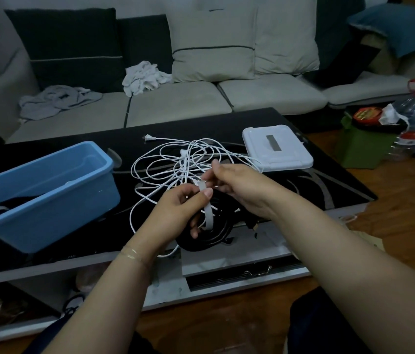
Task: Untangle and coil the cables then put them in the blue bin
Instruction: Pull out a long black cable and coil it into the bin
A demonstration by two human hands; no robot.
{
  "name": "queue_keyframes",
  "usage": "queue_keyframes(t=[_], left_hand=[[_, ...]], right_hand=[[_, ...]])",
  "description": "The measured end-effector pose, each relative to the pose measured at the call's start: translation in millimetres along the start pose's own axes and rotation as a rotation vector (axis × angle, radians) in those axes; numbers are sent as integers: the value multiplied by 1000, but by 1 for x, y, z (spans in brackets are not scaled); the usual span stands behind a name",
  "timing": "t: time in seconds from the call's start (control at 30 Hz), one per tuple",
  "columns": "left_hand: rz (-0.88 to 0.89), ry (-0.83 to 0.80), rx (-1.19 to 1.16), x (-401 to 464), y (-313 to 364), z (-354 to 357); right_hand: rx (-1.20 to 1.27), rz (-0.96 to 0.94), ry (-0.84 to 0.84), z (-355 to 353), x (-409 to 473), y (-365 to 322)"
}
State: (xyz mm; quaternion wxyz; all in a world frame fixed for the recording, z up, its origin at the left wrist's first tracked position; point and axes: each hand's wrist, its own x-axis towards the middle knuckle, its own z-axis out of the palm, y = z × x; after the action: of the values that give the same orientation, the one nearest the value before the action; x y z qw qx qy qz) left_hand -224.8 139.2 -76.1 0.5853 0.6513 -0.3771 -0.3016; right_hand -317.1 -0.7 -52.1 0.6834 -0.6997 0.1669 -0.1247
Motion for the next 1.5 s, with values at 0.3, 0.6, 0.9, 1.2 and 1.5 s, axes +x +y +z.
queue_keyframes(t=[0.3, 0.6, 0.9, 1.2, 1.5], left_hand=[[169, 3, 190, -9, 7, 2], [134, -52, 260, -9, -1, 0], [114, 2, 249, -7, -1, 13], [177, 51, 186, -7, 4, 18], [250, 70, 271, -9, 9, 17]], right_hand=[[-356, 108, -10, 0, 0, 3], [-47, 230, -314, -11, -7, 15], [-364, 39, -384, -20, -16, 13], [-501, -107, -159, -10, -17, 12], [-528, -145, -96, -9, -20, 13]])
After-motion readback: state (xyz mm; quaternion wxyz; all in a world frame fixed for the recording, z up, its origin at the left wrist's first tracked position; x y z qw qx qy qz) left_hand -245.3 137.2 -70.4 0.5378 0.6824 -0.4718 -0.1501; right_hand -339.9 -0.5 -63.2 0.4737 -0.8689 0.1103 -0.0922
